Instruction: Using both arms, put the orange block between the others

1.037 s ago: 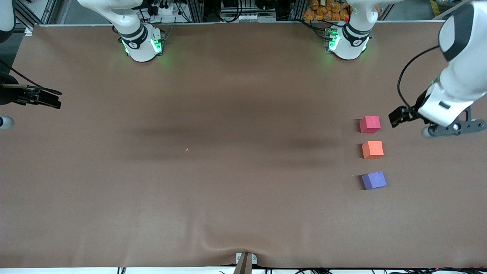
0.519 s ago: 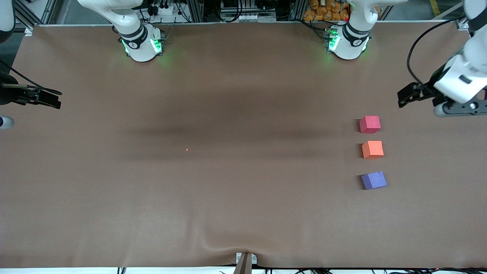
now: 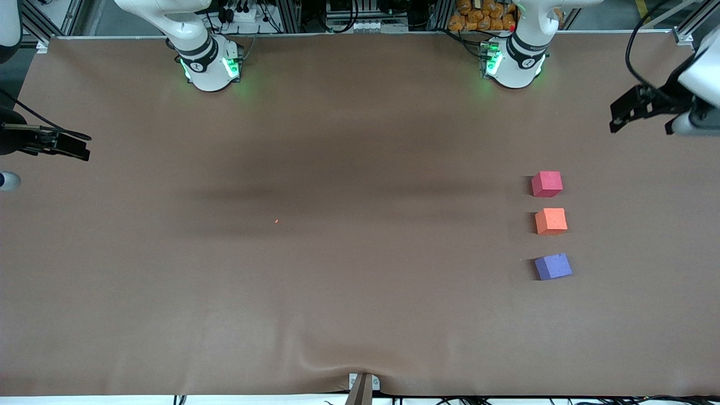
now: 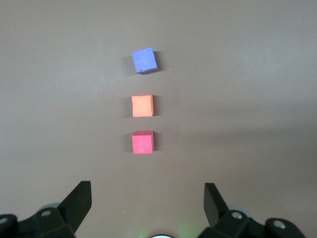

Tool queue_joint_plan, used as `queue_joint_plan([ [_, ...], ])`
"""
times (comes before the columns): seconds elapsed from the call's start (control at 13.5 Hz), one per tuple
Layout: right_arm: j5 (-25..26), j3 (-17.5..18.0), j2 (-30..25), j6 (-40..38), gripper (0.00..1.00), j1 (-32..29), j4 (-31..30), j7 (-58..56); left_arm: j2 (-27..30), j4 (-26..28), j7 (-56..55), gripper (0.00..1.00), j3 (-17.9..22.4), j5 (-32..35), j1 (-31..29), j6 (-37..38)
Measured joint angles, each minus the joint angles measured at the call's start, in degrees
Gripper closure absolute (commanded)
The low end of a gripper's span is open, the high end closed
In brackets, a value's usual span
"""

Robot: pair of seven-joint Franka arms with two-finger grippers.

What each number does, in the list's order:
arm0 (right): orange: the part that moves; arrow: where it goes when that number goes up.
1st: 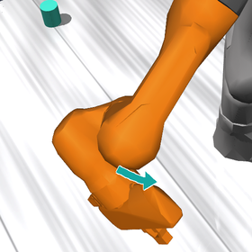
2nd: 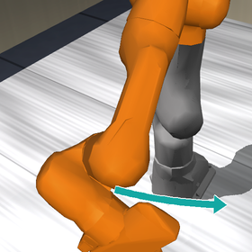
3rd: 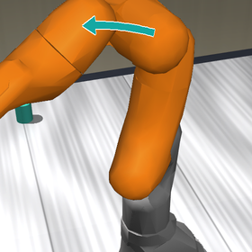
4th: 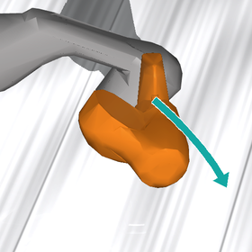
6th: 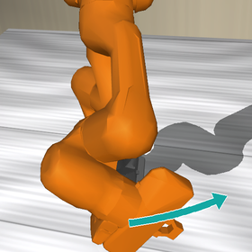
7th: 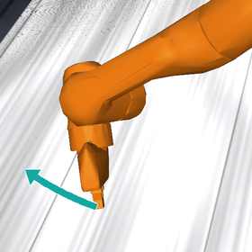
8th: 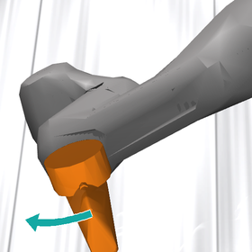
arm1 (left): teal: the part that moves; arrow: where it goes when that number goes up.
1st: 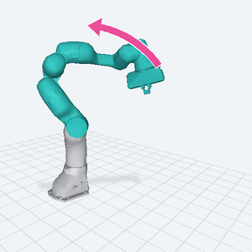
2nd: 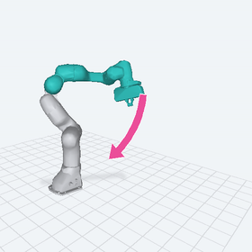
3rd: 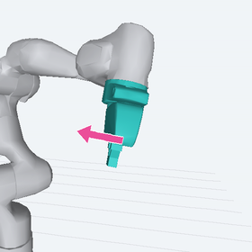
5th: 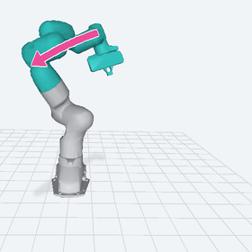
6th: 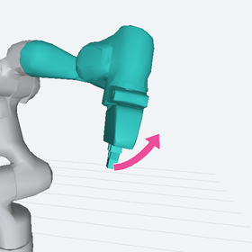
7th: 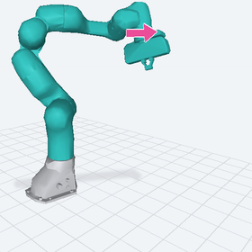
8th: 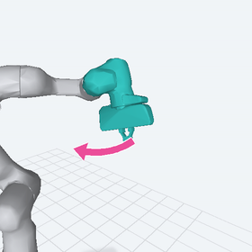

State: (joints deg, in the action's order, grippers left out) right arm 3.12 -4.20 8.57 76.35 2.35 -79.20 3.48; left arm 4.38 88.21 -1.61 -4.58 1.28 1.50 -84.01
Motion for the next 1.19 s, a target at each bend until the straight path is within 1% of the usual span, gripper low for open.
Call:
queue_joint_plan([
  [0.22,0.0,-0.01,0.0,0.0,0.0,0.0,0.0,0.0,2.75,-0.01,0.09,0.0,-1.35,-1.05,0.5,1.07],
  [0.37,0.0,-0.01,0.0,0.0,0.0,0.0,0.0,0.0,2.96,0.02,0.09,0.0,-2.04,-2.19,0.64,1.07],
  [1.19,0.0,-0.02,0.0,0.0,0.0,0.0,0.0,0.0,2.02,0.44,1.48,0.0,-0.61,-2.84,-0.97,1.05],
])
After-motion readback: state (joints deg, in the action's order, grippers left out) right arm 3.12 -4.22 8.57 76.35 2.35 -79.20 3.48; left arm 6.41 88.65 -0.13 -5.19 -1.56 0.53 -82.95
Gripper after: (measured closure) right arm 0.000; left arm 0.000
